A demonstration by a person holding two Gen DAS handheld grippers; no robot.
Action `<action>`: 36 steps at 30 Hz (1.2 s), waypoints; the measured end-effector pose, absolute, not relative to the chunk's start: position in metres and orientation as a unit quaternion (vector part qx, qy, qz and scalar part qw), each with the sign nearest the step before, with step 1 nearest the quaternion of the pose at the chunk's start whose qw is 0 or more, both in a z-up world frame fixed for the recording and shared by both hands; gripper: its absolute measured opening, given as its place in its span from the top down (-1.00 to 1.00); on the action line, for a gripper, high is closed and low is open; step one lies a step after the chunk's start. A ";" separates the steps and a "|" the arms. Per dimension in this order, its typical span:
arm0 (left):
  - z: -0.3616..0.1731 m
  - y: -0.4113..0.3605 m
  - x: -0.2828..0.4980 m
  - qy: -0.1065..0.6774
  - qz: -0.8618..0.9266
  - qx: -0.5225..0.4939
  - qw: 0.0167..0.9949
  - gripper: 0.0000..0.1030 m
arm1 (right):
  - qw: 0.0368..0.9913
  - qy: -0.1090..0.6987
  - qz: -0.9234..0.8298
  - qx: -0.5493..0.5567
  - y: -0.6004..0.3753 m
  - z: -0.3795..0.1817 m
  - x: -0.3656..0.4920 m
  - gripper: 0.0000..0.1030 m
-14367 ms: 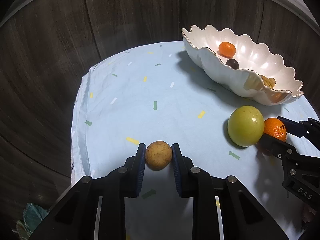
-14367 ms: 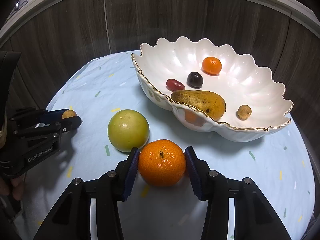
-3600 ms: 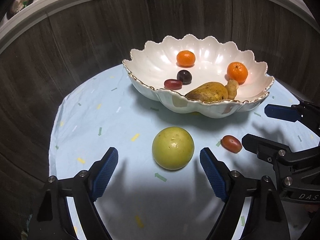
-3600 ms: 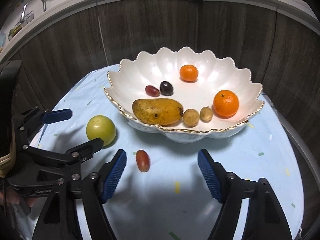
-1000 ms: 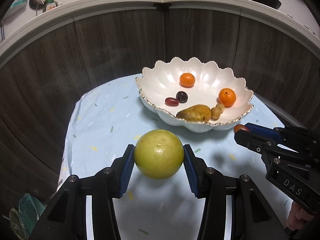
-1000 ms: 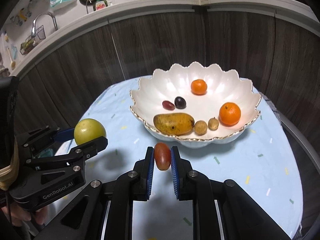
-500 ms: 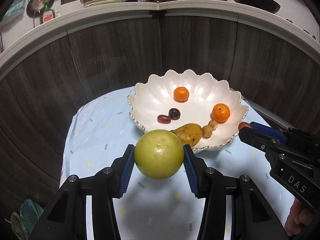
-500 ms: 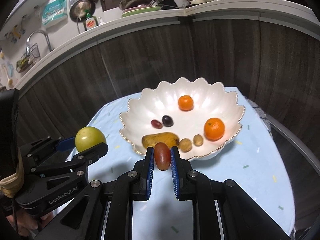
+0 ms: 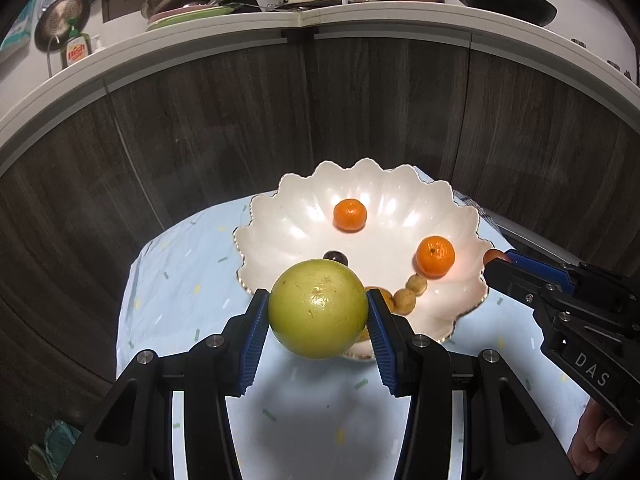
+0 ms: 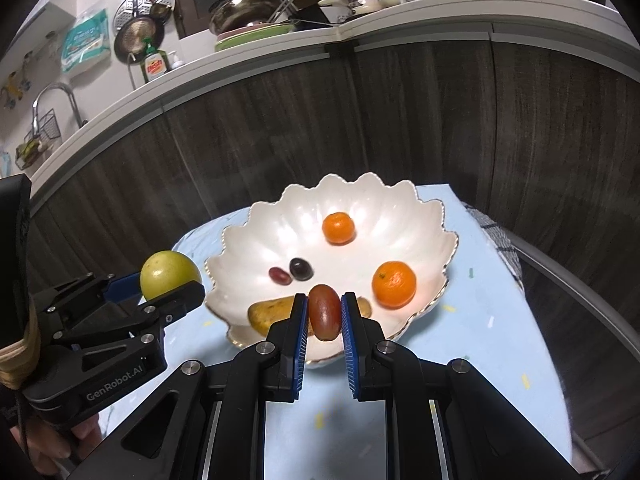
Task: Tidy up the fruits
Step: 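Carry the green fruit and red date over the white bowl with both tools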
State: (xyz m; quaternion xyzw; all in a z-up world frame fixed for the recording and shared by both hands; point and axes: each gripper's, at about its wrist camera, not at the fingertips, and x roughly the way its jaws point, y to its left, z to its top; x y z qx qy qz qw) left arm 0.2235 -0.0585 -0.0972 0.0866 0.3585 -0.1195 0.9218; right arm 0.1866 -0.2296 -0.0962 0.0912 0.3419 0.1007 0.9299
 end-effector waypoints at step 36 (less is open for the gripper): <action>-0.130 -0.064 0.305 0.389 -0.111 0.076 0.911 0.08 | 0.919 0.374 0.094 0.084 -0.225 -0.123 0.276 0.65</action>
